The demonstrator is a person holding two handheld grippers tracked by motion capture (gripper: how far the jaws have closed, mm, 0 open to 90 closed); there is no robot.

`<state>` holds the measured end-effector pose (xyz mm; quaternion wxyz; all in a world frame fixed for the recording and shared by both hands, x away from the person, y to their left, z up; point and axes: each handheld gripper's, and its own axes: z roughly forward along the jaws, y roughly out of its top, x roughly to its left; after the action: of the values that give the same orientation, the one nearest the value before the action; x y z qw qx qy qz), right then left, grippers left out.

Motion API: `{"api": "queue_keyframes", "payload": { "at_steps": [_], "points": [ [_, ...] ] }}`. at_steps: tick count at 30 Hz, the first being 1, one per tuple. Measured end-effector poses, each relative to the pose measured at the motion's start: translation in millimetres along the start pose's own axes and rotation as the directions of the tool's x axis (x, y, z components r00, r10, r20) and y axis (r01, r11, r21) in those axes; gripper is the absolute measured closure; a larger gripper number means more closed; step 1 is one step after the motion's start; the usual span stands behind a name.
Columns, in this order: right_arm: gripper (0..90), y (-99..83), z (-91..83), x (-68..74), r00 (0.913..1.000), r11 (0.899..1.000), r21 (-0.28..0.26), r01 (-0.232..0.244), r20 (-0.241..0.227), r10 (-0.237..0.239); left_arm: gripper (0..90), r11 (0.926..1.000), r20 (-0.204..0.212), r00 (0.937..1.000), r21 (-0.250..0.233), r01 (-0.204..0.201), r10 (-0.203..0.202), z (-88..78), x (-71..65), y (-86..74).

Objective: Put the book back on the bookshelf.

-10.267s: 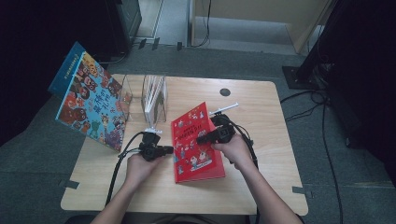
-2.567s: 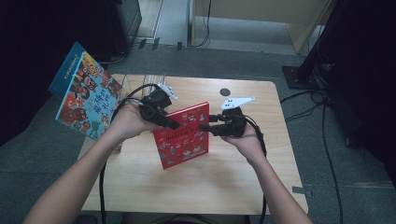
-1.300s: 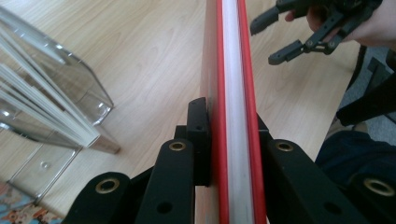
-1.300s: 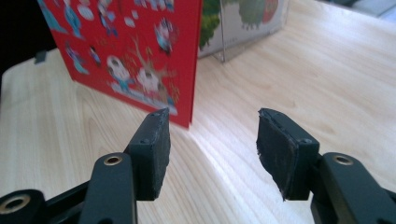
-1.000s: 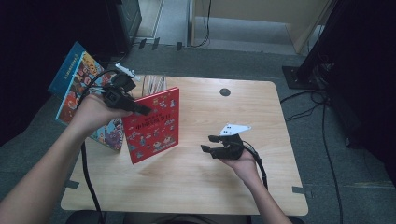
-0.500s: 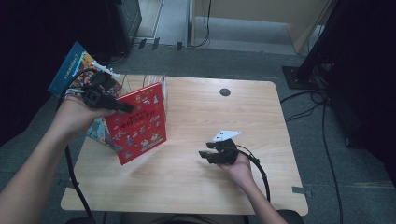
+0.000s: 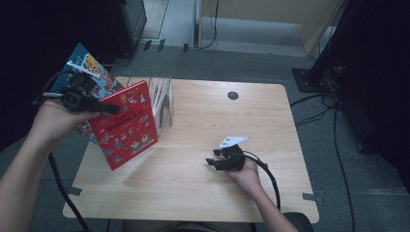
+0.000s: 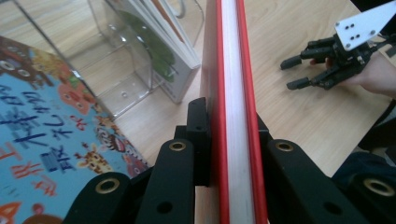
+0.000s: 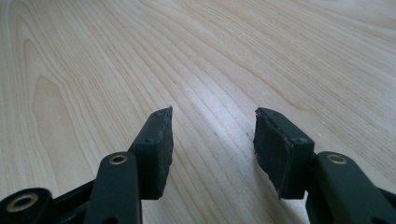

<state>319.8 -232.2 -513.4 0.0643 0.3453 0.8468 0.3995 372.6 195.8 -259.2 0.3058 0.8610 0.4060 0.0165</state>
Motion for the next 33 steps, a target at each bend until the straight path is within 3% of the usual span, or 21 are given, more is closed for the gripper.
{"api": "queue_keyframes", "payload": {
  "at_steps": [5,8,16,24,29,33],
  "points": [
    [47.5,-1.9,2.2,1.0,0.9999,1.0,-0.014,0.004,0.012,-0.004,79.9,0.9996,-0.017,0.9995,-0.013,0.026,-0.026,-8.9,9.9,-3.7],
    [47.3,-9.4,2.7,1.8,0.9983,0.997,-0.065,0.037,0.047,-0.034,79.9,0.9993,-0.032,0.9988,-0.011,0.036,-0.036,-13.3,15.8,-4.4],
    [44.3,-10.4,4.5,10.7,0.9887,0.993,-0.045,0.107,0.11,-0.102,79.9,0.9966,-0.061,0.9947,-0.016,0.081,-0.082,-18.5,30.5,-3.8],
    [43.9,-10.3,4.8,10.9,0.9893,0.994,-0.047,0.1,0.111,-0.095,79.9,0.9923,-0.07,0.9899,-0.025,0.121,-0.123,-8.5,42.6,5.3],
    [43.9,-10.3,4.8,10.9,0.9893,0.994,-0.047,0.1,0.111,-0.095,80.0,0.9914,-0.11,0.9853,-0.017,0.13,-0.131,-1.5,46.7,16.6],
    [43.9,-10.3,4.7,10.9,0.9893,0.994,-0.046,0.101,0.11,-0.095,80.1,0.9895,-0.109,0.9835,-0.024,0.143,-0.144,2.0,50.5,23.4]
  ]
}}
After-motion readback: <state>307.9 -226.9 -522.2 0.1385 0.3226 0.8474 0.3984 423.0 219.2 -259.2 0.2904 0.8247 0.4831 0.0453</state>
